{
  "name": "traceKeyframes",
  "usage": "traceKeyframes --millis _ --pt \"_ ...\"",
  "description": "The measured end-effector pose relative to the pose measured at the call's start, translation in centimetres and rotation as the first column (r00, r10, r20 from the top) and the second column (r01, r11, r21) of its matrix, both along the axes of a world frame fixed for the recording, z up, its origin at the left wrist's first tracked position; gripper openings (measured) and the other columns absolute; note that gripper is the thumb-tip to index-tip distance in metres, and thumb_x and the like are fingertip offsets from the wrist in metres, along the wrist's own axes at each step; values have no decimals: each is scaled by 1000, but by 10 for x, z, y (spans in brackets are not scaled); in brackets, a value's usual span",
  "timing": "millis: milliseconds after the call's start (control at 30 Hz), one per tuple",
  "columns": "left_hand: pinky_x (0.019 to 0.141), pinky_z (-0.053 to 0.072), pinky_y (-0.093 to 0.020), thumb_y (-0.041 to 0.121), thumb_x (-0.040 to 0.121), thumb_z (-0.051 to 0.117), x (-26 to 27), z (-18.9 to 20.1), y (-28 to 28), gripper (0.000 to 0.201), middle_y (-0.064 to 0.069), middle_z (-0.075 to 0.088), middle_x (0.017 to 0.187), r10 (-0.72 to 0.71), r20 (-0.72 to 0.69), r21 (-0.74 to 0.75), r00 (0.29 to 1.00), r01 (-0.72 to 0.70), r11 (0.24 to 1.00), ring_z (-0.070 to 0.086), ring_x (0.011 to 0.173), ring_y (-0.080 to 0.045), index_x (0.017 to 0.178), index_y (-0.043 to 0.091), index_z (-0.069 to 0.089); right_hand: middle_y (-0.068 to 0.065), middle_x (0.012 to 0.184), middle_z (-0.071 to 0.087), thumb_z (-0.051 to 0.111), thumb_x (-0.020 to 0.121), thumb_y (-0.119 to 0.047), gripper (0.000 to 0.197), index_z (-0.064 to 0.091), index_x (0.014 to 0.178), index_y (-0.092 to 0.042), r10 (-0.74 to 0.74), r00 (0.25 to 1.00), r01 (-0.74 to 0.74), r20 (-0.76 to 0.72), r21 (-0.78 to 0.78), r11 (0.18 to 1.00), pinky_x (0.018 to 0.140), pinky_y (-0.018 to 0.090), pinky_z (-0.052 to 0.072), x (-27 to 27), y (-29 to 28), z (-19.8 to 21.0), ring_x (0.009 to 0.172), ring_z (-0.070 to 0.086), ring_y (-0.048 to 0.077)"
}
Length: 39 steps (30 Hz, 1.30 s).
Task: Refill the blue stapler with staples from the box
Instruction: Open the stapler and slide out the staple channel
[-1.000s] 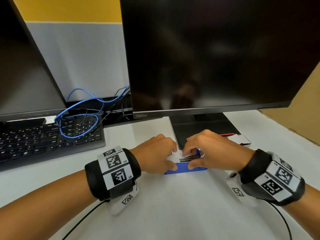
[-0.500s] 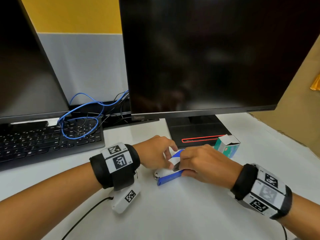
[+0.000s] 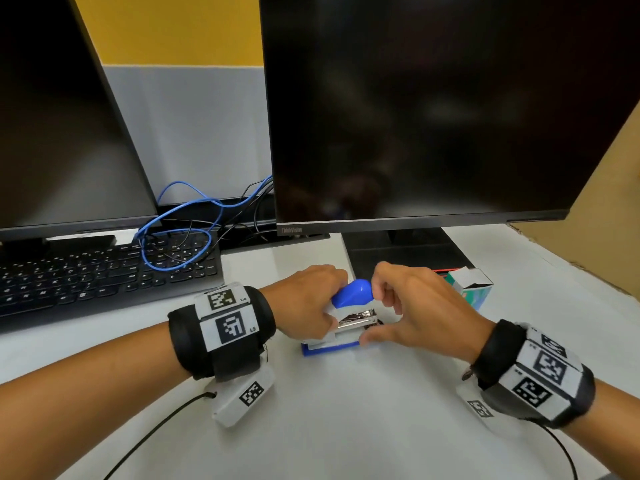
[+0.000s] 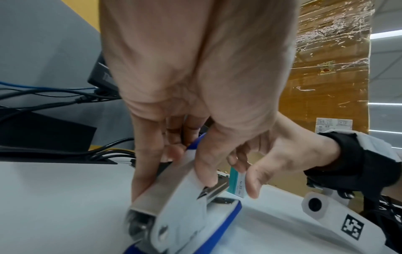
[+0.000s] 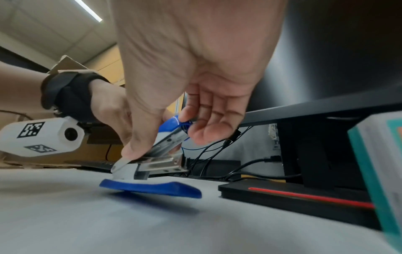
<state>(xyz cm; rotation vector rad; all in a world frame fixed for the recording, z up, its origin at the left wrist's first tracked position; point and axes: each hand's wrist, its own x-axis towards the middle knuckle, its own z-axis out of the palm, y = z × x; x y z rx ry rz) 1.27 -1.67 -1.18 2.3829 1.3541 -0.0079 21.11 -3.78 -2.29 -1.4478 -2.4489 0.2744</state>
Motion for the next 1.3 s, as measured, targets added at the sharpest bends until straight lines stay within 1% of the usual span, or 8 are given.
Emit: traceKeyframes --millis 133,367,500,600,766,966,1133,1300 --pt "67 37 -23 18 86 66 -9 0 -1 27 0 48 96 1 52 17 999 -2 1000 46 81 -17 95 23 42 -2 80 66 84 65 -46 50 51 96 -25 -78 989 58 -126 -154 986 62 31 58 -6 12 -6 69 65 19" --pt "63 38 -24 13 89 62 -16 -6 -11 28 9 44 81 5 154 7 988 -6 1000 44 69 -13 94 25 37 -7 76 55 79 73 -45 37 75 93 -14 69 990 -33 122 -274 961 67 20 41 -21 20 -15 81 48 11" --pt "69 48 -38 16 89 63 -28 -5 -16 24 3 53 83 59 265 -23 962 -55 998 51 73 -23 101 14 43 -2 79 68 78 74 -45 33 79 88 -15 87 986 -54 140 -221 974 61 16 36 -23 21 -19 79 59 15" --pt "74 50 -38 16 85 68 -39 -3 -19 24 10 57 84 108 331 -13 937 -110 994 60 80 -23 95 14 46 3 85 72 77 76 -44 35 79 92 -13 83 986 -51 148 -208 977 58 14 35 -25 18 -19 79 64 18" --pt "59 37 -16 22 80 74 -52 1 -20 32 9 60 74 87 285 87 955 -116 989 56 68 -4 81 22 43 3 79 73 78 75 -43 33 80 92 -14 69 983 -33 171 -205 978 71 28 55 -29 16 -15 73 59 13" --pt "56 44 -24 28 62 81 -67 5 -28 38 5 56 67 114 261 196 959 -168 966 45 56 -10 83 28 49 1 85 71 78 75 -43 35 79 96 -14 79 972 -37 221 -190 981 72 28 57 -32 16 -11 65 47 6" --pt "60 40 -26 41 61 81 -74 12 -29 30 15 53 68 133 111 193 985 -153 969 44 64 -6 75 36 56 -2 80 62 77 77 -41 37 79 99 -12 95 957 -38 276 -205 978 67 24 47 -37 16 -9 79 56 14" --pt "60 50 -26 38 62 85 -68 24 -30 26 13 62 70 147 -22 215 989 -139 967 52 65 -4 78 26 69 2 88 69 77 77 -42 38 78 102 -13 71 955 -14 287 -197 980 71 27 53 -38 15 -10 80 56 14"
